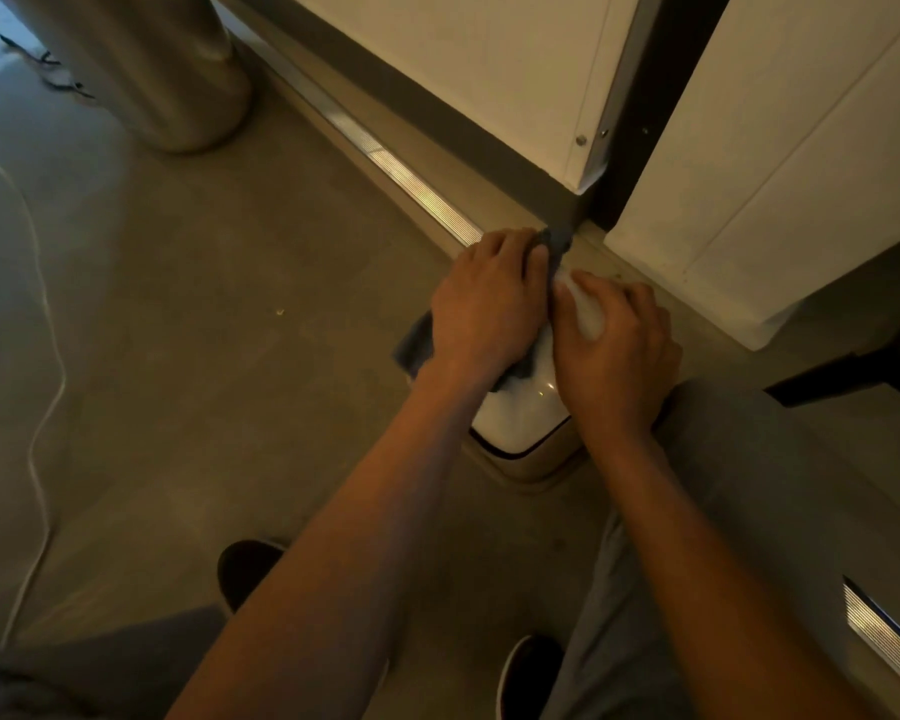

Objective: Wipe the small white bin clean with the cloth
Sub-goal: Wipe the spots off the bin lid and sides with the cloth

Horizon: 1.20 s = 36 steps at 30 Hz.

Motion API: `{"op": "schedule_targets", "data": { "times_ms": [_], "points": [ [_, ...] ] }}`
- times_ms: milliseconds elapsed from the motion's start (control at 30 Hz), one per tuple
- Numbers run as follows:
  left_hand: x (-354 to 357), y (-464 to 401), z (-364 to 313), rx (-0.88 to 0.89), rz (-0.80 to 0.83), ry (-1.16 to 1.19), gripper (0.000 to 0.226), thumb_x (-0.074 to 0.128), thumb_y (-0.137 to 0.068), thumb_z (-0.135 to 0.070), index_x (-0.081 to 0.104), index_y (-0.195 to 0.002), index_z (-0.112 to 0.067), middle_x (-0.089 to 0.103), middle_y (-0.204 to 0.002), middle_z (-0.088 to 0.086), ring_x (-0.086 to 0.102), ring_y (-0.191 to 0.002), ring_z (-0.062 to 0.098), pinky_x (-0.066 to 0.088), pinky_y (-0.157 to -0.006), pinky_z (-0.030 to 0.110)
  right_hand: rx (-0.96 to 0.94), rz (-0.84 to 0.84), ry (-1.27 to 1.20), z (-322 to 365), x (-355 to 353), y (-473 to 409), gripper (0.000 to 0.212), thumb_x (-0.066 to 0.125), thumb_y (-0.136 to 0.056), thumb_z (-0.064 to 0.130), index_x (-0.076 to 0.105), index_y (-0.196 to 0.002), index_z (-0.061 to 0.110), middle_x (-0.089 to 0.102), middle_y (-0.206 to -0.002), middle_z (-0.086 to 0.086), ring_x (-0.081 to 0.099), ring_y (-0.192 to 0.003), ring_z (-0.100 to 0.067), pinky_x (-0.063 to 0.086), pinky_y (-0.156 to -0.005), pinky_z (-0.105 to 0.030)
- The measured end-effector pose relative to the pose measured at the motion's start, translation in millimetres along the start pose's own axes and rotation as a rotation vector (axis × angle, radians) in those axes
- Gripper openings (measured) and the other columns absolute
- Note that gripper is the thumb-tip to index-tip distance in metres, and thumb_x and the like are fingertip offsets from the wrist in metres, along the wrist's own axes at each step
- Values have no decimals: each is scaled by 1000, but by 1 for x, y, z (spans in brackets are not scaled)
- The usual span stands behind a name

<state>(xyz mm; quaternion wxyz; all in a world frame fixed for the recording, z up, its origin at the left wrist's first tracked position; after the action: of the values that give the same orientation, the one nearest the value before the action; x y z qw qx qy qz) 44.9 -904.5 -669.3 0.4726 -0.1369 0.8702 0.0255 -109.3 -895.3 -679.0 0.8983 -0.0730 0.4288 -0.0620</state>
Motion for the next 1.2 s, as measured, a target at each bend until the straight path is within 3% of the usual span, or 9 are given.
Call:
{"op": "schedule_targets", "data": {
  "times_ms": [67, 133, 233, 333, 433, 500, 567, 767, 1200],
  "points": [
    [-11, 34, 5, 136, -129, 98, 38, 40, -108, -35, 56, -139, -21, 54, -144, -1, 44, -137, 15, 34, -113, 31, -2, -6, 5, -1, 0, 0, 46, 45, -94, 60, 64, -124, 30, 62, -118, 2, 57, -103, -19, 43, -81, -35],
    [-11, 57, 34, 96, -181, 185, 39, 42, -108, -33, 54, -142, -18, 52, -147, -1, 39, -141, 13, 30, -118, 30, 1, 1, -3, -1, 2, 0, 46, 45, -95, 60, 63, -125, 30, 62, -119, 2, 56, -105, -17, 42, -82, -34],
    [-12, 55, 69, -160, -155, 272, 37, 33, -107, -40, 64, -112, -21, 67, -112, 0, 60, -103, 15, 46, -84, 34, 1, 4, -22, 0, 3, 0, 47, 45, -95, 59, 64, -125, 29, 62, -120, 1, 56, -106, -17, 46, -85, -37],
    [-12, 22, 67, -329, -88, 176, 39, 29, -106, -43, 56, -86, -22, 62, -86, 0, 58, -83, 23, 36, -70, 33, 15, 2, -34, -2, 2, 0, 45, 45, -96, 57, 65, -125, 29, 62, -120, 2, 56, -107, -17, 46, -86, -39],
    [-10, 17, 21, -147, -125, 110, 34, 35, -105, -39, 62, -114, -22, 65, -112, -2, 58, -104, 16, 46, -92, 40, 14, 1, -24, -1, 1, 0, 42, 46, -97, 54, 64, -125, 28, 62, -119, 0, 55, -105, -18, 44, -85, -37],
    [-4, 42, 0, -37, -169, 70, 38, 39, -106, -35, 55, -137, -20, 53, -144, 2, 40, -140, 20, 29, -119, 42, 6, -4, -17, 0, 0, 0, 42, 44, -98, 52, 64, -124, 27, 62, -118, -1, 56, -104, -19, 42, -82, -35],
    [4, 79, -3, 37, -187, 29, 42, 44, -106, -31, 49, -145, -17, 41, -156, 4, 20, -152, 24, 17, -124, 44, -1, -5, -22, 0, 1, 0, 42, 43, -97, 51, 65, -123, 27, 62, -117, -2, 56, -102, -20, 43, -81, -36],
    [6, 147, 44, -77, -262, 172, 31, 54, -100, -18, 61, -130, -12, 54, -137, 6, 49, -125, 26, 44, -103, 35, 29, -20, -45, -3, 1, 2, 40, 43, -99, 51, 66, -122, 28, 62, -118, 0, 55, -104, -17, 41, -82, -33],
    [28, 204, 11, 47, -167, 156, 40, 65, -88, -2, 62, -126, -15, 54, -134, 0, 50, -111, 24, 44, -91, 28, 83, 71, -72, -8, 6, -4, 42, 43, -97, 56, 63, -122, 29, 56, -126, 0, 50, -114, -18, 39, -95, -41]
  ]
}}
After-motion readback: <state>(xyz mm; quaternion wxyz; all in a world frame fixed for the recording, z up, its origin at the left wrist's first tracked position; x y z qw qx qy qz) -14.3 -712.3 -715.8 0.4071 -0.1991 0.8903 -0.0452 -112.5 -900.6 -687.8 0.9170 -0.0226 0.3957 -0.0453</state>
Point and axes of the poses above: each hand's wrist, its own y-axis away from the middle knuckle, its own x-axis out of the palm, z = x × y, the point moved 10 cm from there along -y, towards the middle knuckle
